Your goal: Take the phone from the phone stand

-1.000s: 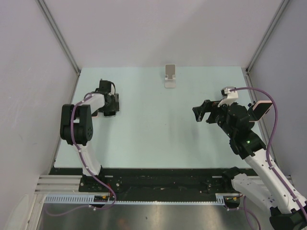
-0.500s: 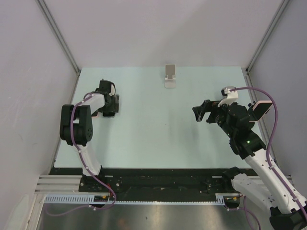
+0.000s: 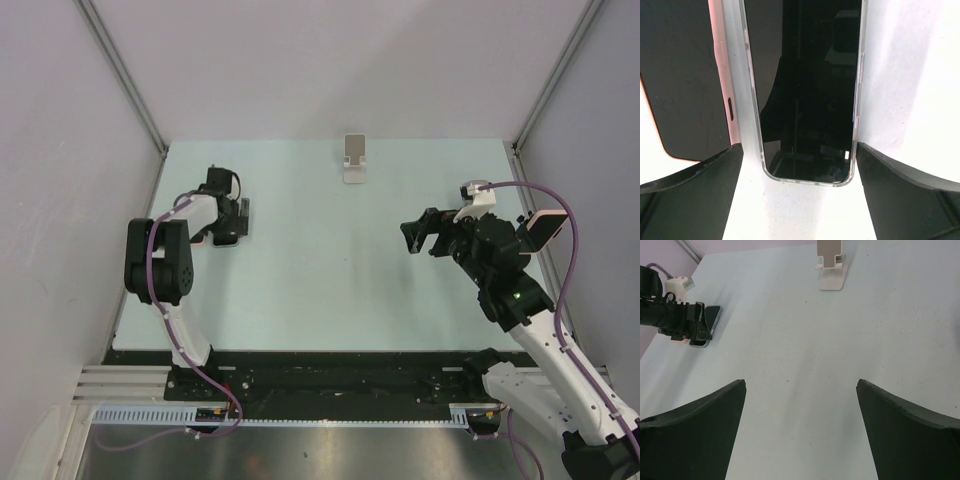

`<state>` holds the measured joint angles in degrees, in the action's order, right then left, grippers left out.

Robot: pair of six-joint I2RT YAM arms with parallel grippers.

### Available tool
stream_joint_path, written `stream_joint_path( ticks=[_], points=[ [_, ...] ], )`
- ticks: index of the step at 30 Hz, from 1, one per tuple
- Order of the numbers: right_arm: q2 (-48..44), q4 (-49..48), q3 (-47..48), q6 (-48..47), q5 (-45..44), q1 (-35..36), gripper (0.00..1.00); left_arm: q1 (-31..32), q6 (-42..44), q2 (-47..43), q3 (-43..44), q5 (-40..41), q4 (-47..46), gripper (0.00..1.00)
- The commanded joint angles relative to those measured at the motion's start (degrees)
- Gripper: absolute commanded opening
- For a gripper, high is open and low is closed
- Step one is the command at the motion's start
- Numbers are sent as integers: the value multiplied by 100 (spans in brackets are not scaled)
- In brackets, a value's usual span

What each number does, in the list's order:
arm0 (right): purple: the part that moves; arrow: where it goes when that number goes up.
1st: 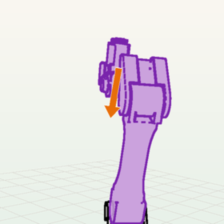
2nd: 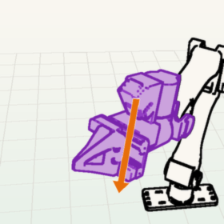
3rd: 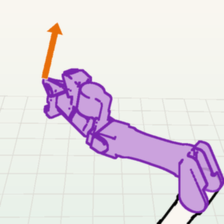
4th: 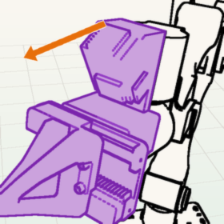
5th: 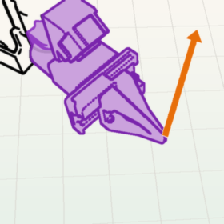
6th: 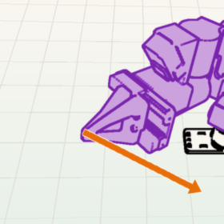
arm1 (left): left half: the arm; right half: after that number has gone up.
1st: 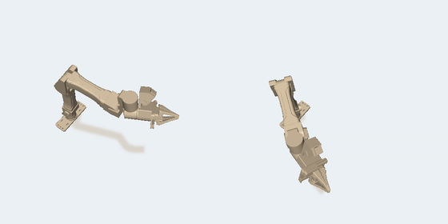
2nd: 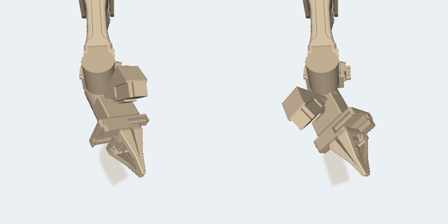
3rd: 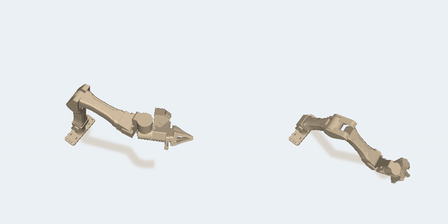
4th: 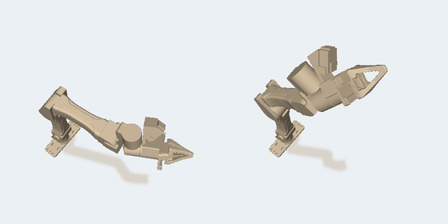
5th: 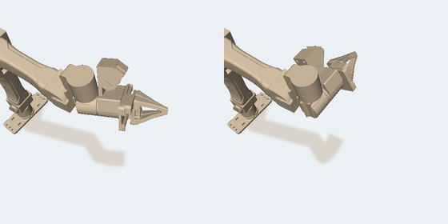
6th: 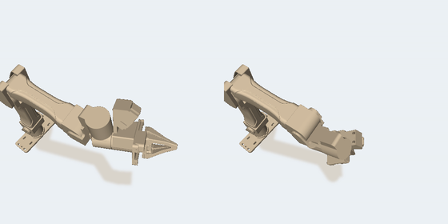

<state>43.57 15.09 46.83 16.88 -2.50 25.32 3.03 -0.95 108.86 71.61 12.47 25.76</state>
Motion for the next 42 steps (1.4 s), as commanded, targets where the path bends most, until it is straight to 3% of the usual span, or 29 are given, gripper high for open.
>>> stream_joint_path(
  ticks=[1,7,15,20,28,42],
  points=[
    [-15,-226,11,-45,39,-10,98,-48,166,-180,2,143,518,98],
    [-33,-226,11,-62,-5,-18,98,145,-344,-796,203,-692,483,100],
    [-59,-209,11,-54,-13,-18,98,638,-854,-340,722,-1826,474,100],
    [-112,-173,11,-62,-49,-27,98,822,-907,196,1100,-1853,448,100],
    [-191,-138,11,-80,-110,-27,98,805,-854,742,1241,-1265,456,100],
    [-130,-173,11,-62,-57,-36,98,471,-679,751,1083,-790,474,100]
  ],
)
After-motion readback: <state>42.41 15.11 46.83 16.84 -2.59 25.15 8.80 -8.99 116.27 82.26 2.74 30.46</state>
